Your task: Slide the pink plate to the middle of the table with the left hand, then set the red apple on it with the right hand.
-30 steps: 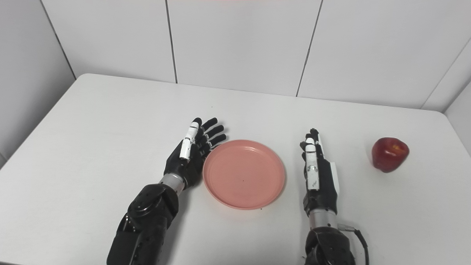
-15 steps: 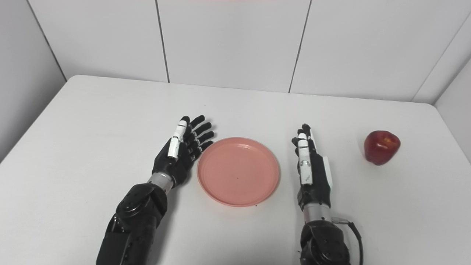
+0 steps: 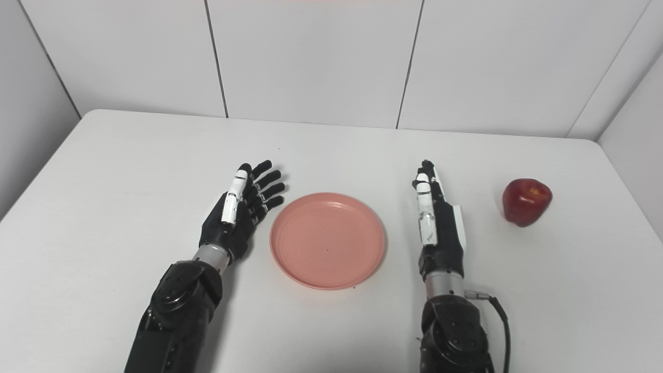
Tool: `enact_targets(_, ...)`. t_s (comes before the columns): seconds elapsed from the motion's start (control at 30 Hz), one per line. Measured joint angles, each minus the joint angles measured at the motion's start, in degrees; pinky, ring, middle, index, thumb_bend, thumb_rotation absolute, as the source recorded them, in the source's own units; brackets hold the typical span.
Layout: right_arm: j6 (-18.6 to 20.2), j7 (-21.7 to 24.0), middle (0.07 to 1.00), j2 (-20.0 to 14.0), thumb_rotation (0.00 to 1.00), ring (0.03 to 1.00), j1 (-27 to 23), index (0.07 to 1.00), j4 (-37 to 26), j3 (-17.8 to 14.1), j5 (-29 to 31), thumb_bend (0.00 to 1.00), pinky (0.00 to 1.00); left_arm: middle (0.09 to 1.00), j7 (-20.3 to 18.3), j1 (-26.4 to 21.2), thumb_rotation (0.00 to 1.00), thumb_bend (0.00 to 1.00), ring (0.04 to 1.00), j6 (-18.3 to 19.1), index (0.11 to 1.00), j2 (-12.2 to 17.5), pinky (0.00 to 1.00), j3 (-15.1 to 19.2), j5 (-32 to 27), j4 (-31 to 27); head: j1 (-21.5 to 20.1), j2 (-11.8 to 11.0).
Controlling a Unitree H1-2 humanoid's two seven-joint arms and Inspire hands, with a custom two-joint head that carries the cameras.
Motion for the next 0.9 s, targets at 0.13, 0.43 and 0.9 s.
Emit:
enact_targets(0.13,0.35,0.0,0.923,-1.96,1.0,0.905,-0.71,0.918,-2.17,-0.13,-2.22,0.32,0.92,0.866,-0.32,0.06,1.0,0.39,0.847,-1.03,0.852,0.31,0.84,0.26,0.8,0.47,-2.46,-0.26)
enact_targets(0.43,1.71,-0.13,0.888,-4.55,0.88,0.884,-3.94,0.875,-5.77,0.29,-9.02,0.4,0.83,0.868,-1.88,1.0,1.0,0.4,0.854,-2.66,0.857,0.94,0.85,1.81,0.61,0.27,-7.89,-1.32)
enact_targets(0.9,5.44,-0.04,0.86,-8.99,0.35,0.846,-6.03,0.886,-10.31,0.46,-22.31,0.81,0.78,0.869,-5.3,1.79,1.0,0.4,0.852,-5.06,0.857,2.86,0.86,4.38,-2.0,1.1,-13.1,-2.37)
